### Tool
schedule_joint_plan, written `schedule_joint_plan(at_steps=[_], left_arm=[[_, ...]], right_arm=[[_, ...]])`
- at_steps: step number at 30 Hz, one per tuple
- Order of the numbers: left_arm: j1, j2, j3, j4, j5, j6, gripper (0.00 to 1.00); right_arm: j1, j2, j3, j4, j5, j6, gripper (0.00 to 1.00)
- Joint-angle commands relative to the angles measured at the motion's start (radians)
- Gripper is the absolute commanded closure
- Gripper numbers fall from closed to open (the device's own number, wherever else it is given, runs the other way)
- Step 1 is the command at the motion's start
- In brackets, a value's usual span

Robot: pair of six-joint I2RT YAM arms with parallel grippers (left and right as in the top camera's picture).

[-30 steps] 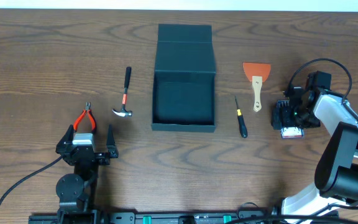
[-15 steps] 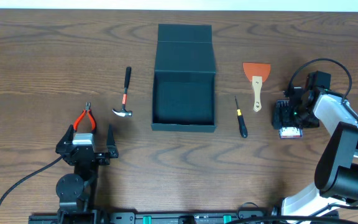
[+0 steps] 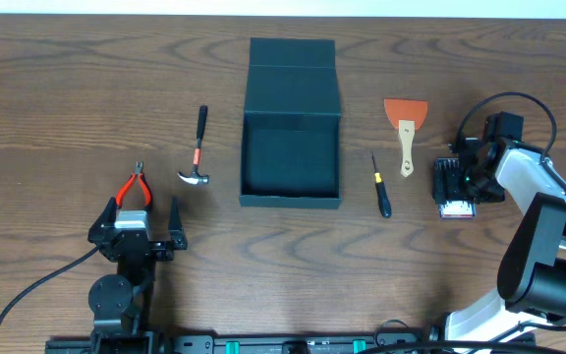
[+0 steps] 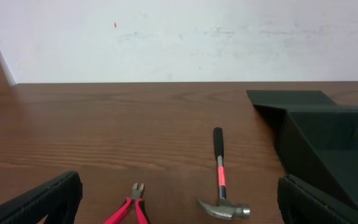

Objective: Pack container
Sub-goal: 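Lower the right gripper and grasp the screwdriver case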

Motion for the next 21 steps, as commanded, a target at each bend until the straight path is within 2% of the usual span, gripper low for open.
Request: schedule_joint_plan(at_steps=[1, 3, 5, 6, 12, 15, 21], left_arm=[[-0.003, -0.006, -0.011, -0.015, 0.014, 0.014, 0.01], [-0.003, -0.006, -0.011, -0.015, 0.014, 0.014, 0.01], [-0.003, -0.006, -0.011, -0.015, 0.014, 0.014, 0.02], [-0.003, -0.006, -0.011, -0.015, 0.014, 0.014, 0.01], [-0.003, -0.006, -0.011, -0.015, 0.014, 0.014, 0.02], [-0.003, -0.006, -0.011, -0.015, 0.014, 0.014, 0.01], [-0.003, -0.006, -0.011, -0.015, 0.014, 0.014, 0.02]], right_arm=[[0.002, 0.043, -0.014, -0.001, 0.081, 0.003, 0.18], [0.002, 0.043, -0.014, 0.000, 0.081, 0.003, 0.18], [0.002, 0.043, -0.014, 0.000, 0.081, 0.004, 0.09], [0.002, 0.043, -0.014, 0.001, 0.081, 0.013, 0.08], [0.002, 0.043, -0.014, 0.007, 0.082, 0.041, 0.10], [-0.008, 0.043, -0.014, 0.018, 0.082, 0.051, 0.01], [-0.026, 0.043, -0.014, 0.030, 0.080, 0.074, 0.05]])
